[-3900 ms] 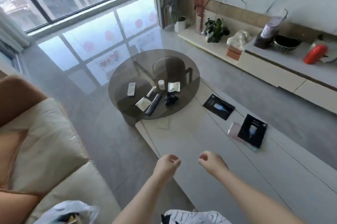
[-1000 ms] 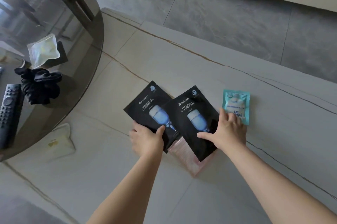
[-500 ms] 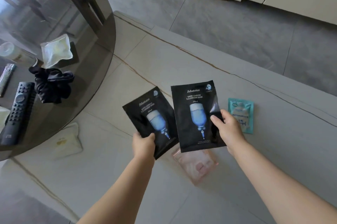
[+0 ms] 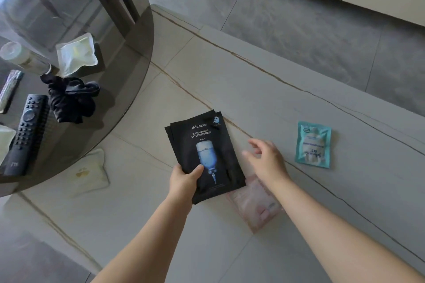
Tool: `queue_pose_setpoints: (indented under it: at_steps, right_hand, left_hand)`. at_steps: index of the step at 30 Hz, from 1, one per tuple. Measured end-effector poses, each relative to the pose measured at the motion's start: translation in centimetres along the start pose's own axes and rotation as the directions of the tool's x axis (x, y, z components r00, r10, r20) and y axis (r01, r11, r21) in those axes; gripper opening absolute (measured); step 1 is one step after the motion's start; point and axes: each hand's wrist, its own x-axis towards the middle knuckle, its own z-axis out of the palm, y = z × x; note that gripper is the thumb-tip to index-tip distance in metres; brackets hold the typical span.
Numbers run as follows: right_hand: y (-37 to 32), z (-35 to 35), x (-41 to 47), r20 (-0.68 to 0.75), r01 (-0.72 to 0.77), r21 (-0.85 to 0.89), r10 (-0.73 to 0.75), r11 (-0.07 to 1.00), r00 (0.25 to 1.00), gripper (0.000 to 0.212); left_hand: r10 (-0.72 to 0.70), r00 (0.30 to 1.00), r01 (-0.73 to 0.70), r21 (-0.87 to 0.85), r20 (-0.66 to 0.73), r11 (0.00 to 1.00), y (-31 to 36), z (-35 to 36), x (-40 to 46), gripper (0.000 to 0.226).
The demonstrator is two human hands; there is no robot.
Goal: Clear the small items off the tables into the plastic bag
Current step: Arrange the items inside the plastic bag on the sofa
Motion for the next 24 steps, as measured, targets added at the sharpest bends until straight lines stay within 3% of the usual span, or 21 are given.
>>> queue_pose_setpoints:
  at_steps: [8, 12, 19, 22, 24]
  right_hand:
    - [5.7, -7.1, 0.9, -0.26, -0.158, -0.033, 0.144, 0.987, 0.955, 0.04]
    - [7.3, -8.4, 1.1, -0.398, -0.284, -0.133, 0.211, 0.95, 0.893, 0.056]
    - [8.2, -7.6, 1.8, -0.442, -0.466, -0.105, 0.378, 0.879, 0.813, 0.081]
    - [8.3, -7.5, 2.1, -0.395, -0.488, 0.028, 0.458, 0.872, 0.796, 0.071]
    - [8.4, -7.3, 1.5, -0.327, -0.427, 0.135, 0.448, 0.894, 0.832, 0.055]
  left_hand:
    - [-0.033, 0.993, 0.041, -0.069, 0.114, 0.997, -0.2, 2.5, -0.5, 0.032]
    - [-0.012, 0.991, 0.016, -0.031, 0.136, 0.999, -0.6, 5.1, -0.8, 0.035]
    - [0.068, 0.995, -0.071, 0.031, 0.067, 0.997, -1.5, 6.0, -0.2, 0.029]
    - [0.082, 0.995, -0.084, 0.045, 0.048, 0.995, -1.5, 6.2, -0.3, 0.029]
    - [0.083, 0.995, -0.085, 0.042, 0.055, 0.995, -1.3, 6.0, -0.5, 0.029]
